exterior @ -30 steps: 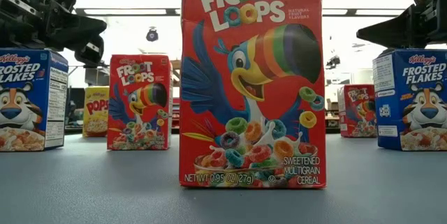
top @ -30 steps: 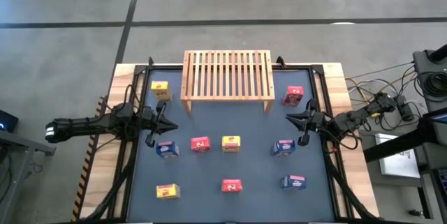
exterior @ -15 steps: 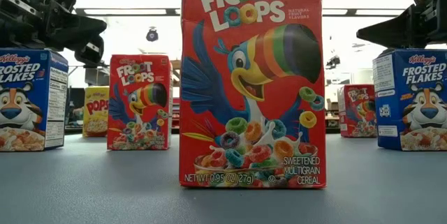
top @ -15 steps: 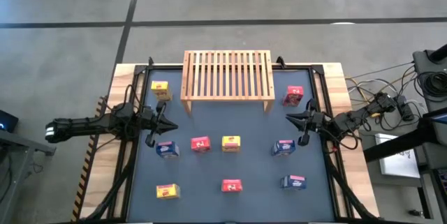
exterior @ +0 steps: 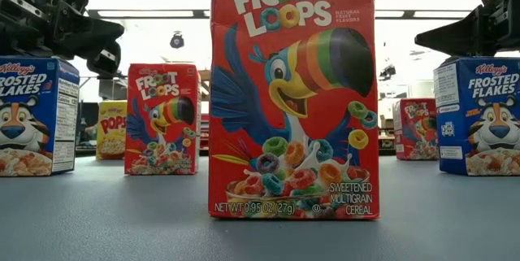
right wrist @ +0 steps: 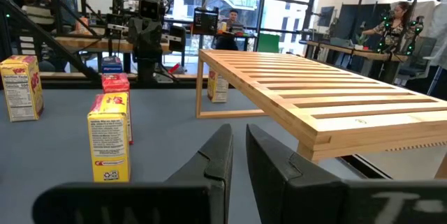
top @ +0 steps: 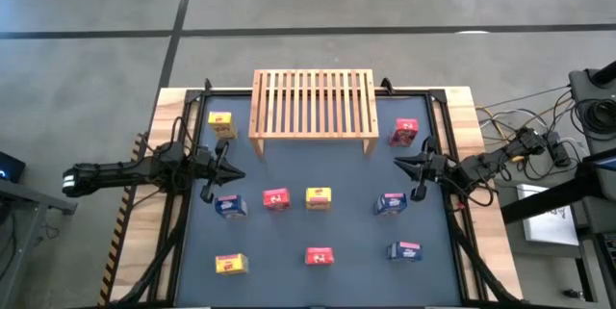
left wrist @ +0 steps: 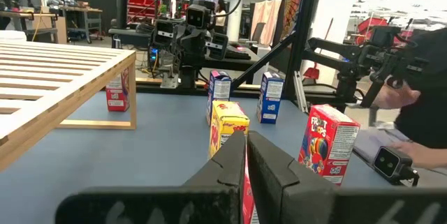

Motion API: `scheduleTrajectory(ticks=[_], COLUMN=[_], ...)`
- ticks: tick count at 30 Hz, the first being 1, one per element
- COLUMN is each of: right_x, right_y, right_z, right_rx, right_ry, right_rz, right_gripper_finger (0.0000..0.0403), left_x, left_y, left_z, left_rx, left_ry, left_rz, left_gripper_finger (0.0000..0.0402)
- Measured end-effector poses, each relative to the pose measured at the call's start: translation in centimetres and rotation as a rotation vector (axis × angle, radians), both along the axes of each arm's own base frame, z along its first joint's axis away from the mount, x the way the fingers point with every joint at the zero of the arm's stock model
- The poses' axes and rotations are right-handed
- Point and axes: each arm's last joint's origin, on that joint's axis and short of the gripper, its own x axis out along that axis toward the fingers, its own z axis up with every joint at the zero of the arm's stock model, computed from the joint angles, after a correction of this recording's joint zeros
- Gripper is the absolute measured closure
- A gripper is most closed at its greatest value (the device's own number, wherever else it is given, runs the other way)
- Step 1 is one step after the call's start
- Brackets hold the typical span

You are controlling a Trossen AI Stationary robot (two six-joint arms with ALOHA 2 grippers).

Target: Stack cereal on shelf

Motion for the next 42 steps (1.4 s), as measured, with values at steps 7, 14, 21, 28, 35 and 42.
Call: scheduleTrajectory(ticks=[7,14,21,28,35,42], right_x=[0.00,0.00,0.00,0.00,0.00,0.00], right_y=[0.00,0.00,0.00,0.00,0.00,0.00], right_z=[0.01,0.00,0.01,0.01,0.01,0.01], right_rx=[0.000,0.000,0.000,-0.003,-0.025,-0.025], right_ry=[0.000,0.000,0.000,0.001,0.007,0.007], right_rz=[0.000,0.000,0.000,0.000,0.000,0.000], right_gripper_finger=[0.0369,0.0369,0.0369,0.0369,0.0369,0.0369], left_x=[0.00,0.00,0.00,0.00,0.00,0.00], left_y=[0.00,0.00,0.00,0.00,0.00,0.00], left_z=[0.00,0.00,-0.01,-0.01,0.00,0.00], left_rx=[0.000,0.000,0.000,0.000,0.000,0.000], left_ry=[0.000,0.000,0.000,0.000,0.000,0.000], left_rz=[0.000,0.000,0.000,0.000,0.000,0.000], left_gripper_finger=[0.0402,0.0402,0.0402,0.0402,0.0402,0.0402])
